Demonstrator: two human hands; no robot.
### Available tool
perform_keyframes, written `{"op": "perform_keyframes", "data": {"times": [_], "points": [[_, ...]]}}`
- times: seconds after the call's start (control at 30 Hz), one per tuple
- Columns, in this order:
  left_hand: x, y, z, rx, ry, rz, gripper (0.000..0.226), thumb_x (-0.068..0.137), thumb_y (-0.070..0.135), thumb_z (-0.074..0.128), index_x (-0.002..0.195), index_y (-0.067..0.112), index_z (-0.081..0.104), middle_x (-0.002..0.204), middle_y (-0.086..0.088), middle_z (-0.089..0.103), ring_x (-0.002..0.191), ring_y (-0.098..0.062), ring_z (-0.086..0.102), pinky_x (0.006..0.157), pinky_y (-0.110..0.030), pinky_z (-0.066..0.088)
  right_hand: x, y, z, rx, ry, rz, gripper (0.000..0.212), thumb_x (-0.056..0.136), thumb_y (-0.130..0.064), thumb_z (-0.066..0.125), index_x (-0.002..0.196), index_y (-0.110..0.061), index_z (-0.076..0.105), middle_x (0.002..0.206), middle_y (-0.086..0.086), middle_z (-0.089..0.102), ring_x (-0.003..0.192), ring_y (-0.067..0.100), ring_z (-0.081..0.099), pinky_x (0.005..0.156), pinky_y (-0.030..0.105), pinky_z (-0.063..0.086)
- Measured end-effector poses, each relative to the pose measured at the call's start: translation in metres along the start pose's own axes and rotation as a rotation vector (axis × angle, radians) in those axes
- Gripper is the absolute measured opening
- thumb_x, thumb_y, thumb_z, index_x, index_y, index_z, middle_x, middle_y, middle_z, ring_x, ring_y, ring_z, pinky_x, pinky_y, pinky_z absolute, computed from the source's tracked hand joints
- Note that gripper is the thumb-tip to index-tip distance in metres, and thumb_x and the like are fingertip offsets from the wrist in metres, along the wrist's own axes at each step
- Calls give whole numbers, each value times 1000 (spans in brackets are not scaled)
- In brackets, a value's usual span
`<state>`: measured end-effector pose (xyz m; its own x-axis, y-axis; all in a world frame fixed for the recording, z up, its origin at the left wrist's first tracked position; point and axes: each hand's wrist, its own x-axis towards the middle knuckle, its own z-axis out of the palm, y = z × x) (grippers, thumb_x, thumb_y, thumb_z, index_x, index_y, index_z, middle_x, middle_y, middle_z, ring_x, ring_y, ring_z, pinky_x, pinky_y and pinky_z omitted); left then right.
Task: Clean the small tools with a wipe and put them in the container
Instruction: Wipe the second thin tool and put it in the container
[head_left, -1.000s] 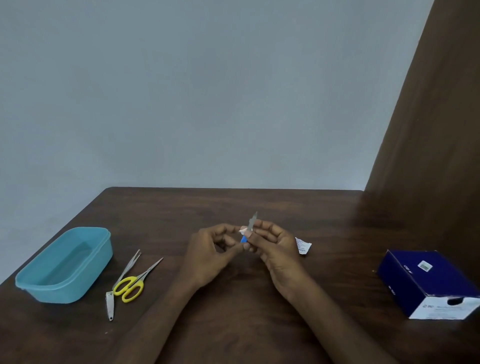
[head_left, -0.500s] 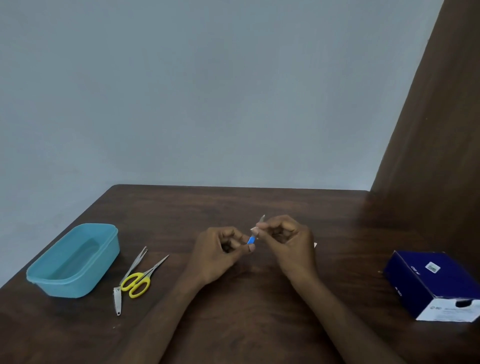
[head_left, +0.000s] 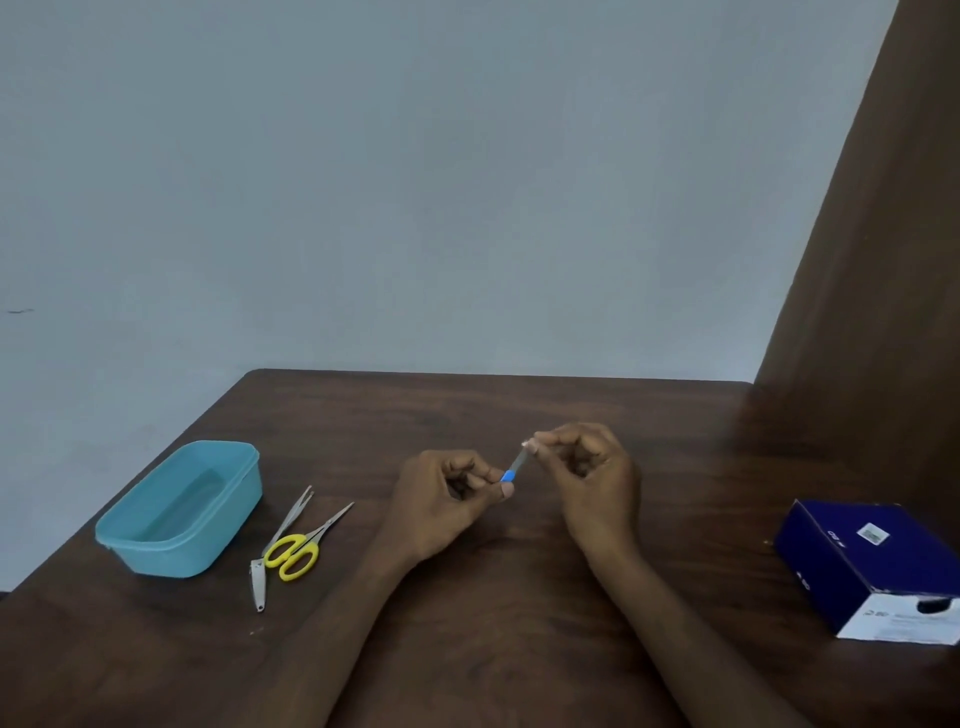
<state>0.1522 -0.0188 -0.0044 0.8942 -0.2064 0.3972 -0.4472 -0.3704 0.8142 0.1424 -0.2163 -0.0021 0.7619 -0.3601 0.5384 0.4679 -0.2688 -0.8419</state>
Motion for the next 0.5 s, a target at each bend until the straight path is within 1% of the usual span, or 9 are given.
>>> {"op": "perform_keyframes", "data": {"times": [0.07,0.1,0.17,0.27,0.3,0.33,0.4,0.47,0.5], "points": [[-1,2,-2,-35,24,-16,7,87,26,92,86,25,85,74,1,78,66,-10,69,68,-30,56,5,9,-4,-39,95,70,13,85,-24,90,83,-29,78,95,-8,78,79,10,76,75,41,63],[-1,2,-3,-63,44,-30,6,88,24,91,86,23,85,75,1,79,67,-6,68,69,-27,55,7,13,-8,-72,112,82,13,86,-26,89,83,-30,76,95,-8,79,79,9,76,74,42,63],[-1,2,-4,-88,99,-47,5,89,24,89,88,23,85,78,5,81,72,-4,71,73,-24,55,6,14,-13,-117,71,75,15,86,-26,88,83,-30,75,93,-9,79,78,8,75,71,36,62],[-2,5,-3,-43,173,-30,3,89,25,88,91,25,86,83,12,81,76,-3,72,77,-21,57,-3,8,-10,-168,-78,32,16,85,-19,89,80,-26,75,87,-11,78,72,7,72,63,21,54],[-4,6,-3,-13,195,-21,4,90,25,88,93,26,87,84,13,81,76,-4,72,78,-20,56,-7,5,-8,-179,-128,18,17,84,-17,89,80,-26,75,86,-11,77,71,7,71,62,18,52],[-4,8,-2,7,215,-17,5,89,26,89,94,26,87,84,14,80,77,-4,73,80,-21,56,-9,2,-7,-185,-169,5,17,84,-15,89,80,-26,76,84,-11,77,70,8,71,62,18,52],[-2,9,-6,34,264,-51,7,88,30,89,95,29,88,84,15,79,80,-4,73,83,-31,59,-11,0,-6,-188,-223,-2,18,83,-13,89,80,-25,76,82,-12,77,70,8,71,63,22,55],[-2,16,-17,125,349,-85,7,87,37,89,93,34,87,88,17,75,88,-2,70,84,-39,59,-13,-1,-7,-192,-251,-12,19,83,-13,90,80,-27,76,81,-12,77,70,8,71,65,24,57],[-4,22,-27,204,410,-91,7,86,39,89,92,36,86,93,18,72,94,-2,67,85,-39,58,-13,-2,-8,-193,-265,-17,20,83,-13,90,79,-28,76,81,-12,77,70,7,71,65,23,57]]}}
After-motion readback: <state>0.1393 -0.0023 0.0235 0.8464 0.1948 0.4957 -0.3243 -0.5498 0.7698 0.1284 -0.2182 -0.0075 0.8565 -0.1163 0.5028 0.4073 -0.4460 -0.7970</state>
